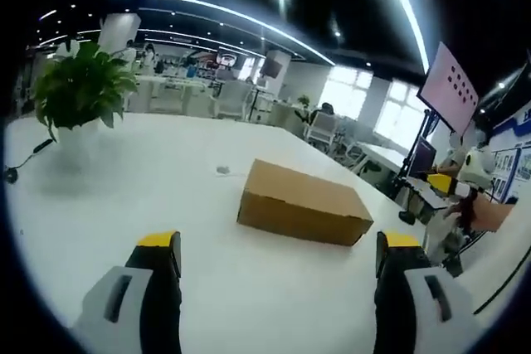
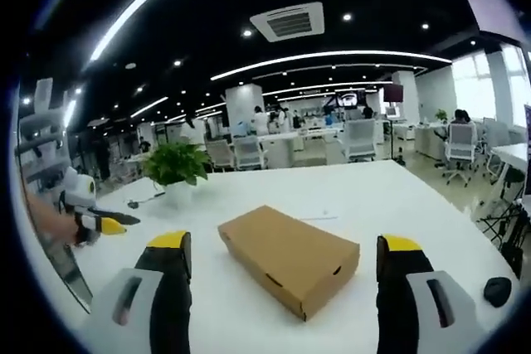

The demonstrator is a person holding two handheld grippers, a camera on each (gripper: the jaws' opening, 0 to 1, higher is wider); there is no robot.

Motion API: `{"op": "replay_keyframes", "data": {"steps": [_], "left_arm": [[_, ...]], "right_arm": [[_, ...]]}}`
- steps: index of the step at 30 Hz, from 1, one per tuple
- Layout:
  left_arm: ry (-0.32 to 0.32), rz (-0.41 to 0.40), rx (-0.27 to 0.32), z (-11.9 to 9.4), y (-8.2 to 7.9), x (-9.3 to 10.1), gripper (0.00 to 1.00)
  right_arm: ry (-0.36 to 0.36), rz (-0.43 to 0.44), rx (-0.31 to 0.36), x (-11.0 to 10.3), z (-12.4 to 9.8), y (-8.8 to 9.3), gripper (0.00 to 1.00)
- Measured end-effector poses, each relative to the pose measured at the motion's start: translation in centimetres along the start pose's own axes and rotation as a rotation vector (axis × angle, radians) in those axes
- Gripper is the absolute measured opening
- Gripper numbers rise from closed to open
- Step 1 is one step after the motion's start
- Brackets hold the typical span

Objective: Operate the shoe box by opening the lid, removing the specified soft item, and placing it in the target area until the item is outside and the box remains undamaged.

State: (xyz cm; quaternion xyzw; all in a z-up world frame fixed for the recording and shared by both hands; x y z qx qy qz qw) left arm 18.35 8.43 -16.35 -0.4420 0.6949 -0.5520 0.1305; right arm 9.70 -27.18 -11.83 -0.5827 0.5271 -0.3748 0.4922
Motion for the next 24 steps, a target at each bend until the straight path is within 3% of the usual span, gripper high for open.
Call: {"op": "replay_keyframes", "data": {"steps": [5, 7, 8, 9, 11, 15, 16, 17, 18, 20, 21, 24], "left_arm": [[-0.007, 0.074, -0.063, 0.3, -0.1, -0.1, 0.99], [-0.023, 0.142, -0.106, 0.4, -0.1, -0.4, 0.99], [-0.043, 0.203, -0.169, 0.4, 0.2, -0.7, 0.99], [-0.048, 0.222, -0.187, 0.4, 0.3, -0.8, 0.99], [-0.028, 0.282, -0.221, 0.7, 0.4, -0.7, 0.99], [-0.003, 0.217, -0.188, 1.2, -0.4, -0.5, 0.99], [0.002, 0.225, -0.193, 1.4, -0.3, -0.7, 0.99], [0.015, 0.220, -0.217, 1.5, 0.1, -0.8, 0.99], [0.026, 0.219, -0.236, 1.7, 0.3, -0.7, 0.99], [0.087, 0.135, -0.312, 2.0, 1.3, -0.2, 0.99], [0.109, 0.113, -0.318, 2.2, 1.4, 0.2, 0.99], [0.089, 0.145, -0.309, 2.2, 1.1, 0.3, 0.99]], "right_arm": [[0.052, -0.116, -0.164, 0.8, 0.0, 1.4, 0.86], [0.011, -0.122, -0.132, 0.4, 0.4, 1.4, 0.86], [0.016, -0.119, -0.163, 0.4, 0.5, 1.9, 0.87], [0.028, -0.123, -0.198, 0.5, 0.5, 2.3, 0.87], [0.030, -0.125, -0.193, 0.4, 0.9, 2.7, 0.87], [0.024, -0.076, -0.191, 0.0, 1.5, 3.0, 0.87], [0.002, -0.109, -0.134, -0.3, 1.9, 2.4, 0.83], [-0.012, -0.193, -0.002, -0.8, 1.9, 1.0, 0.78], [-0.022, -0.242, 0.047, -1.2, 1.7, 0.4, 0.75], [-0.075, -0.184, -0.028, -2.0, 1.9, 0.6, 0.85], [-0.093, -0.146, -0.049, -2.3, 2.0, 0.8, 0.90], [-0.065, -0.186, -0.028, -1.7, 2.3, 0.7, 0.87]]}}
Point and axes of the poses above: the point that each gripper's makers call its tool centre point, and the gripper's own axes: z roughly forward along the fingers, x roughly to its right, y roughly out of its underside, the point moved 6 cm from there along -z, roughly backward along the fingers, and after that the axes turned 1 degree about -y, right-handed, at the moved point
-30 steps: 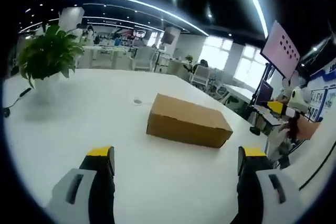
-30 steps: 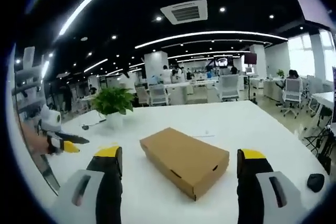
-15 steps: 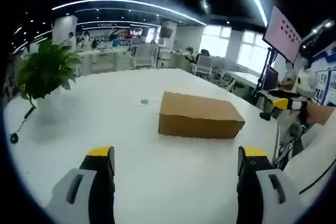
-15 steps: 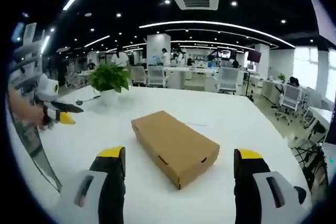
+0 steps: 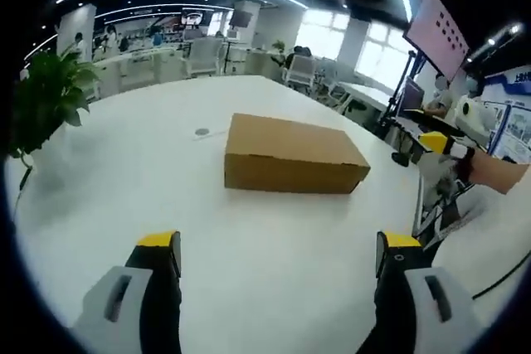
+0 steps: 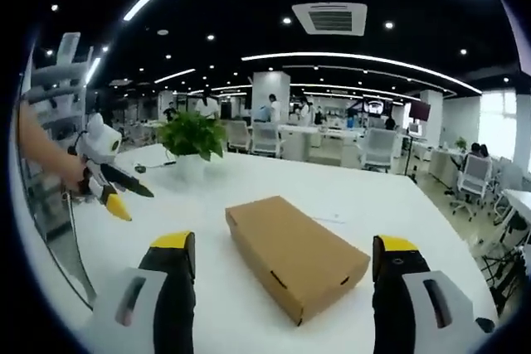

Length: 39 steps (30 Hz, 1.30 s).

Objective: Operate the shoe box by opening the lid, removing the specified soft item, and placing it in the target area until the item is outside and the box remains undamaged.

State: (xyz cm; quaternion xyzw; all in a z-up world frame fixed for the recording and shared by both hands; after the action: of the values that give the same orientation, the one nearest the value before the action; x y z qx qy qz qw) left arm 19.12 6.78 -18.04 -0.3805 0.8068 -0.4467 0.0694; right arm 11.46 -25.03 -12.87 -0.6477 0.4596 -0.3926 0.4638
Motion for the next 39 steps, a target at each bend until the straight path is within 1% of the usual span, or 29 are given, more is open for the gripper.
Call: {"op": "replay_keyframes", "data": {"steps": [1, 2, 4, 6, 7, 8, 9, 10, 11, 12, 13, 14, 15, 16, 17, 18, 19, 20, 21, 22, 23, 24, 27, 30, 32, 36, 37, 38, 39], "left_arm": [[-0.001, 0.004, 0.026, -0.2, -0.4, 0.0, 0.99], [-0.002, -0.003, 0.041, -0.3, -0.6, -0.1, 0.99], [0.003, -0.045, 0.086, -0.5, -1.3, -0.6, 0.99], [-0.005, -0.047, 0.088, -0.6, -1.5, -1.1, 0.99], [-0.018, -0.043, 0.084, -0.6, -1.6, -1.3, 0.99], [-0.038, -0.009, 0.090, -0.6, -1.8, -1.6, 0.99], [-0.046, 0.019, 0.113, -0.7, -2.2, -1.6, 0.99], [-0.036, 0.038, 0.125, -0.9, -2.6, -1.4, 0.96], [-0.039, 0.058, 0.135, -1.0, -2.9, -1.5, 0.89], [-0.042, 0.073, 0.149, -1.1, -3.3, -1.6, 0.83], [-0.051, 0.081, 0.149, -1.3, -3.6, -1.3, 0.84], [-0.068, 0.097, 0.156, -1.4, -3.9, -1.4, 0.87], [-0.104, 0.129, 0.152, -1.3, -4.3, -1.9, 0.91], [-0.114, 0.138, 0.134, -1.3, -4.3, -2.0, 0.90], [-0.099, 0.139, 0.148, -1.2, -4.5, -1.9, 0.90], [-0.086, 0.135, 0.162, -1.1, -4.7, -1.9, 0.92], [-0.081, 0.118, 0.157, -0.9, -4.8, -1.9, 0.95], [-0.068, 0.088, 0.158, -0.6, -4.8, -1.9, 0.98], [-0.057, 0.084, 0.167, -0.3, -4.9, -1.8, 0.99], [-0.068, 0.090, 0.165, -0.2, -5.0, -1.9, 0.99], [-0.082, 0.095, 0.168, 0.0, -5.1, -2.0, 0.99], [-0.079, 0.094, 0.174, 0.0, -5.2, -2.0, 0.99], [-0.045, 0.078, 0.201, 0.3, -5.7, -1.7, 0.99], [-0.052, 0.103, 0.189, 0.5, -5.8, -1.9, 0.99], [-0.048, 0.091, 0.183, 0.7, -5.9, -2.1, 0.99], [-0.043, 0.077, 0.172, 1.4, -5.8, -2.6, 0.99], [-0.036, 0.084, 0.125, 1.8, -5.5, -3.0, 0.99], [-0.048, 0.117, 0.090, 1.9, -5.4, -3.4, 0.98], [-0.087, 0.164, 0.094, 2.1, -5.9, -4.3, 0.97]], "right_arm": [[0.015, 0.024, -0.035, 0.3, 0.0, 0.3, 0.88], [0.013, 0.051, -0.033, 0.3, 0.1, 0.3, 0.87], [0.019, 0.062, 0.023, 0.5, -0.2, 0.0, 0.82], [0.021, 0.058, 0.006, 0.5, -0.2, 0.1, 0.83], [0.023, 0.077, -0.003, 0.5, -0.4, 0.3, 0.82], [0.021, 0.103, 0.011, 0.5, -0.7, 0.0, 0.79], [0.029, 0.115, 0.084, 0.6, -0.9, -0.8, 0.75], [0.032, 0.117, 0.104, 0.6, -1.1, -1.1, 0.75], [0.022, 0.132, 0.094, 0.6, -1.1, -1.1, 0.78], [0.001, 0.172, 0.089, 0.4, -0.9, -1.1, 0.84], [0.000, 0.182, 0.070, 0.6, -0.8, -1.0, 0.87], [0.007, 0.178, 0.051, 0.7, -0.7, -0.8, 0.87], [0.030, 0.159, 0.022, 1.1, -0.7, -0.4, 0.86], [0.039, 0.170, 0.006, 1.1, -0.7, -0.1, 0.87], [0.043, 0.184, -0.014, 1.3, -0.6, 0.2, 0.88], [0.048, 0.210, -0.033, 1.5, -0.5, 0.6, 0.88], [0.056, 0.212, -0.038, 1.7, -0.4, 0.9, 0.87], [0.078, 0.212, -0.030, 2.2, -0.1, 1.2, 0.86], [0.092, 0.213, -0.002, 2.5, 0.0, 1.1, 0.85], [0.098, 0.216, 0.042, 2.6, 0.2, 0.7, 0.85], [0.103, 0.217, 0.045, 2.6, 0.3, 0.6, 0.86], [0.105, 0.216, 0.051, 2.7, 0.5, 0.3, 0.86], [0.103, 0.193, 0.062, 2.4, 0.7, -0.2, 0.86], [0.088, 0.163, 0.062, 1.8, 0.7, -0.3, 0.87], [0.072, 0.154, 0.052, 1.6, 0.8, 0.0, 0.89], [0.051, 0.167, 0.034, 1.2, 1.1, 0.8, 0.91], [0.048, 0.179, 0.026, 1.2, 1.1, 1.0, 0.92], [0.050, 0.192, 0.012, 1.2, 1.2, 1.3, 0.92], [0.054, 0.197, 0.006, 1.2, 1.2, 1.4, 0.92]]}}
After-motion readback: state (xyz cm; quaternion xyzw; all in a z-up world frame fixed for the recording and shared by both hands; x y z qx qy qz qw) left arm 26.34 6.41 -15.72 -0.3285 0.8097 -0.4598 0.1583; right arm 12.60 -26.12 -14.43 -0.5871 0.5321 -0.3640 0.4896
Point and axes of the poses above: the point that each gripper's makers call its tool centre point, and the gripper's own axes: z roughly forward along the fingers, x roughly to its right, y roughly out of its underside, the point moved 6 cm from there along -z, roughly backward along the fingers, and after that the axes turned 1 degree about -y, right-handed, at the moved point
